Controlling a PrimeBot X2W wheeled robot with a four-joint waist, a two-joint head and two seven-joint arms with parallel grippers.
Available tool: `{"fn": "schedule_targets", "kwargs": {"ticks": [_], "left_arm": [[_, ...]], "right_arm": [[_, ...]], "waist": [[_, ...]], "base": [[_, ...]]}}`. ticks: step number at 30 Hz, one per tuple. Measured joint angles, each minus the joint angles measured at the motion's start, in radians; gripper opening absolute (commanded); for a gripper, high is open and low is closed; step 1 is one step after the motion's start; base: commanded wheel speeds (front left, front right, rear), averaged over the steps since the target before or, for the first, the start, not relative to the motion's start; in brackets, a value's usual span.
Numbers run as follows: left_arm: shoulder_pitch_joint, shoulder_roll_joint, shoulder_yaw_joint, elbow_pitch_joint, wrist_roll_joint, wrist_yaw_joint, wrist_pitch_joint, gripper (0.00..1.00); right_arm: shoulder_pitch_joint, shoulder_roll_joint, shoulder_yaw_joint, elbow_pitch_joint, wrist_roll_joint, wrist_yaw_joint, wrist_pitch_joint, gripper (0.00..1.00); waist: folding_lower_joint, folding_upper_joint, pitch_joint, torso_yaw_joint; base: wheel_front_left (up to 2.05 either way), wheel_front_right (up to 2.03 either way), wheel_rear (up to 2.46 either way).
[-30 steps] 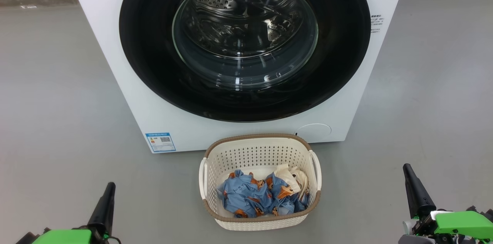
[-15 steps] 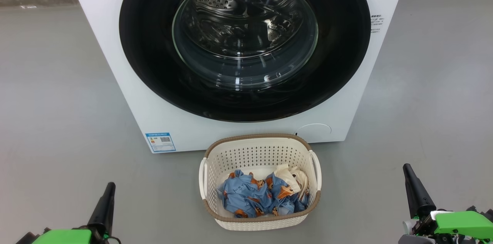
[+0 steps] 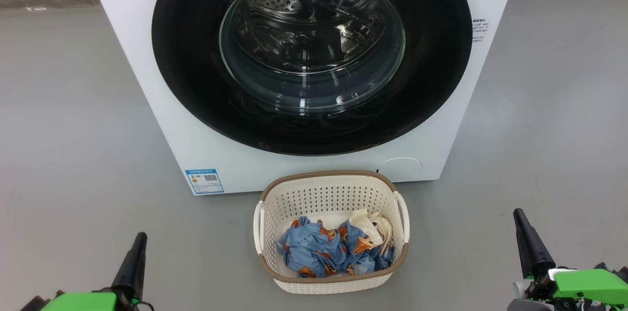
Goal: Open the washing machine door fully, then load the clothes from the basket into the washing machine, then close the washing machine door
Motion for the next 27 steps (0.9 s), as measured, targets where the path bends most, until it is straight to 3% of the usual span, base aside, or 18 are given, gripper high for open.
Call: {"fn": "schedule_targets", "kwargs": {"ticks": [27], "left_arm": [[0.0, 0.0, 0.0, 0.0, 0.0, 0.0, 0.0, 0.0]], "right_arm": [[0.0, 0.0, 0.0, 0.0, 0.0, 0.0, 0.0, 0.0]], "waist": [[0.0, 0.0, 0.0, 0.0]], "base": [[0.0, 0.0, 0.0]]}}
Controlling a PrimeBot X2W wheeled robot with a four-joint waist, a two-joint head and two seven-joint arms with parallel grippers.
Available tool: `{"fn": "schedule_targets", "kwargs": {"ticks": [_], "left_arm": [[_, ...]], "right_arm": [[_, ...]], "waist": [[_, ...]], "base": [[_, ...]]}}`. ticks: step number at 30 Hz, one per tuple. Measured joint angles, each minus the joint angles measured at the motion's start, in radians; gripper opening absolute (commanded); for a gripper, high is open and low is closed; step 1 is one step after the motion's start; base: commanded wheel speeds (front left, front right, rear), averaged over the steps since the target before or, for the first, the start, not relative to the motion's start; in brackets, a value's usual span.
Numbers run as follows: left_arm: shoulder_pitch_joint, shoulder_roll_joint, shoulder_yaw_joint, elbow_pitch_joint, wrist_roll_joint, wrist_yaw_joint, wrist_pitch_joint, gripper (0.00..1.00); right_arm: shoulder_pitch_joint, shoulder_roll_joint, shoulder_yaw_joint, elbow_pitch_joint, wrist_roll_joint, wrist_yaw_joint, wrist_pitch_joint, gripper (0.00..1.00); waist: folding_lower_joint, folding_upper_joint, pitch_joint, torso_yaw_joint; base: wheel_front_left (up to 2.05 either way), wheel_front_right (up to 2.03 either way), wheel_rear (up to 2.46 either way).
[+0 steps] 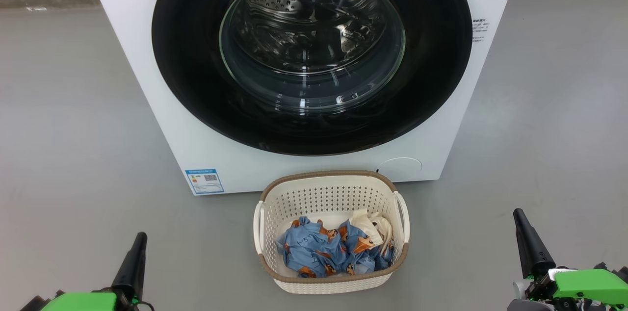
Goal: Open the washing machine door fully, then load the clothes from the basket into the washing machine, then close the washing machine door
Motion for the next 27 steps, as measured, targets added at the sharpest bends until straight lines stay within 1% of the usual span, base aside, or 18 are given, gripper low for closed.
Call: {"fn": "schedule_targets", "kwargs": {"ticks": [7, 8, 13, 19, 27], "left_arm": [[0.0, 0.0, 0.0, 0.0, 0.0, 0.0, 0.0, 0.0], [0.0, 0.0, 0.0, 0.001, 0.0, 0.0, 0.0, 1.0], [0.041, -0.021, -0.008, 0.047, -0.001, 0.0, -0.001, 1.0], [0.048, -0.021, -0.015, 0.045, 0.001, 0.0, -0.018, 1.0], [0.048, -0.016, -0.03, 0.034, 0.049, 0.0, -0.039, 1.0]], "right_arm": [[0.0, 0.0, 0.0, 0.0, 0.0, 0.0, 0.0, 0.0], [0.0, 0.0, 0.0, 0.001, 0.0, 0.0, 0.0, 1.0], [0.037, 0.013, 0.001, 0.053, 0.0, 0.0, -0.002, 1.0], [0.045, 0.013, 0.009, 0.054, -0.001, 0.0, -0.021, 1.0], [0.045, 0.012, 0.021, 0.055, -0.072, 0.0, -0.043, 1.0]], "waist": [[0.0, 0.0, 0.0, 0.0], [0.0, 0.0, 0.0, 0.0], [0.0, 0.0, 0.0, 0.0], [0.0004, 0.0, -0.001, 0.002], [0.0002, 0.0, 0.003, 0.004]], "base": [[0.0, 0.0, 0.0], [0.0, 0.0, 0.0], [0.0, 0.0, 0.0], [0.0, 0.0, 0.0], [0.0, 0.0, 0.0]]}}
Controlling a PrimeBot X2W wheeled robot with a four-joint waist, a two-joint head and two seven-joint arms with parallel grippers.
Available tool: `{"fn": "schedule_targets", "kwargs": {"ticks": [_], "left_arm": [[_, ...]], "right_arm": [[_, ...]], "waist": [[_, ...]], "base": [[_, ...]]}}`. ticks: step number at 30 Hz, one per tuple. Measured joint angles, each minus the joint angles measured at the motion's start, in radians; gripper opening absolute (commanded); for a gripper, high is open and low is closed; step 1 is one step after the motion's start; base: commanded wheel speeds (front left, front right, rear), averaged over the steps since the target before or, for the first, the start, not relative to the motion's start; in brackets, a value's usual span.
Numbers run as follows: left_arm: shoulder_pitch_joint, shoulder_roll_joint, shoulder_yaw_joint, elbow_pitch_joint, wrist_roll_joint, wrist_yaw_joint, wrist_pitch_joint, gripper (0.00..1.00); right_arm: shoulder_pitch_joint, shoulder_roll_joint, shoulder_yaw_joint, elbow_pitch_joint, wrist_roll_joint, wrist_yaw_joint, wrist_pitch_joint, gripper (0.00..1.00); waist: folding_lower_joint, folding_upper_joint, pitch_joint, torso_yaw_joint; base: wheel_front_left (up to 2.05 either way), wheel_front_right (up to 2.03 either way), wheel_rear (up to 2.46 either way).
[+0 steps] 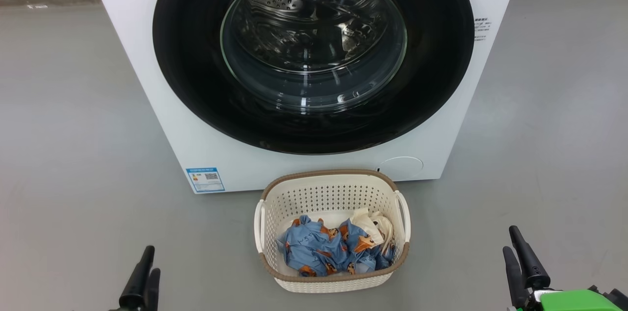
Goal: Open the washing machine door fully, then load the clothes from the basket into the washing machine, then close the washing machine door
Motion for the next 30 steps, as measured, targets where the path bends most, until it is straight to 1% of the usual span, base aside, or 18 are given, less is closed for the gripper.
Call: {"fn": "schedule_targets", "kwargs": {"ticks": [4, 11, 30], "left_arm": [[0.0, 0.001, -0.003, -0.007, 0.019, 0.0, -0.012, 1.0], [0.0, 0.004, -0.008, -0.024, 0.086, 0.0, -0.031, 1.0], [0.001, 0.017, -0.024, -0.049, 0.314, 0.0, -0.087, 1.0]], "right_arm": [[0.0, 0.0, 0.002, 0.0, -0.031, 0.0, -0.007, 1.0], [0.0, 0.0, 0.007, 0.002, -0.116, 0.0, -0.028, 1.0], [-0.003, -0.023, 0.041, 0.018, -0.351, 0.0, -0.082, 1.0]], "waist": [[0.0, 0.0, 0.001, 0.001], [0.0, 0.0, 0.002, 0.003], [-0.0001, 0.0, 0.001, 0.006]], "base": [[0.0, 0.0, 0.0], [0.0, 0.0, 0.0], [0.0, 0.0, 0.0]]}}
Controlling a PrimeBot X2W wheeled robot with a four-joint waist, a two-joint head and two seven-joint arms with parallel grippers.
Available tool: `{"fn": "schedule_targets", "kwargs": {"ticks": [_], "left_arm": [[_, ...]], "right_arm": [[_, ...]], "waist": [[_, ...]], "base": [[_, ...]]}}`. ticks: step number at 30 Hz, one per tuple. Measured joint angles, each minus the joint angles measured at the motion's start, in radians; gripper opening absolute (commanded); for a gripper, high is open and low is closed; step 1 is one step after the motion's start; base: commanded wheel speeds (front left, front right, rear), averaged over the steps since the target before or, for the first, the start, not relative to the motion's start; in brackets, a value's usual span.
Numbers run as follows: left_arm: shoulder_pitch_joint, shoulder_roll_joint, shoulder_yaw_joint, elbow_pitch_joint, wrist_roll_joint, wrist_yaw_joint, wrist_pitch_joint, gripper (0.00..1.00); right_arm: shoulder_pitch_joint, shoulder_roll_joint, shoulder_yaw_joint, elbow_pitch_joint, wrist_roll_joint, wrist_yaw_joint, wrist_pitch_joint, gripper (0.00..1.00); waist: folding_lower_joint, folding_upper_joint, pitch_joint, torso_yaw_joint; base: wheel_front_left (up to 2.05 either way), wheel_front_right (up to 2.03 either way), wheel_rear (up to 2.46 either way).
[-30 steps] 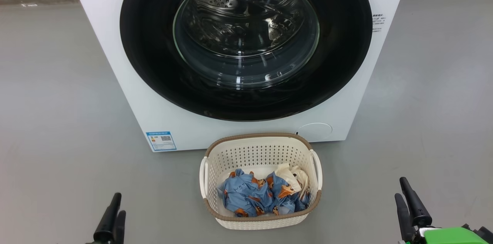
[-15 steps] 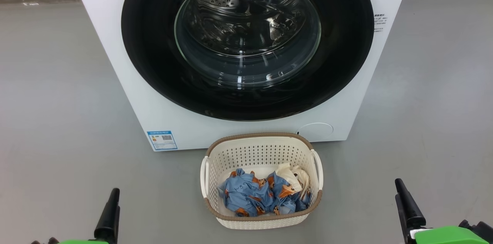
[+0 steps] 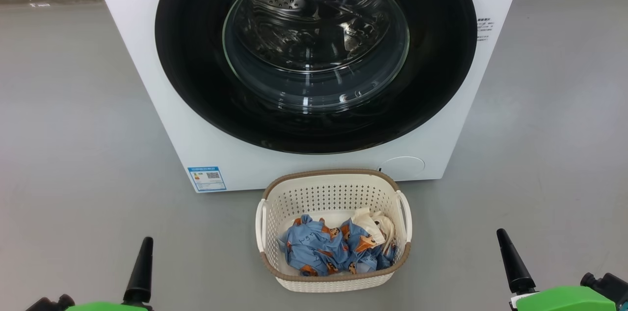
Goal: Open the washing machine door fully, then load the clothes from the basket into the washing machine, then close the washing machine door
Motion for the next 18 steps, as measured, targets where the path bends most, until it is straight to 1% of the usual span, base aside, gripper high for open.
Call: {"fn": "schedule_targets", "kwargs": {"ticks": [9, 18], "left_arm": [[0.0, 0.001, -0.007, -0.008, 0.088, 0.0, -0.026, 1.0], [0.001, 0.004, -0.006, -0.017, 0.214, 0.0, -0.053, 1.0]], "right_arm": [[-0.001, -0.011, 0.015, 0.004, -0.127, 0.0, -0.025, 1.0], [-0.008, -0.016, 0.025, 0.003, -0.255, 0.0, -0.048, 1.0]], "waist": [[0.0, 0.0, 0.001, 0.0], [0.0, 0.0, 0.002, 0.0]], "base": [[0.0, 0.0, 0.0], [0.0, 0.0, 0.0]]}}
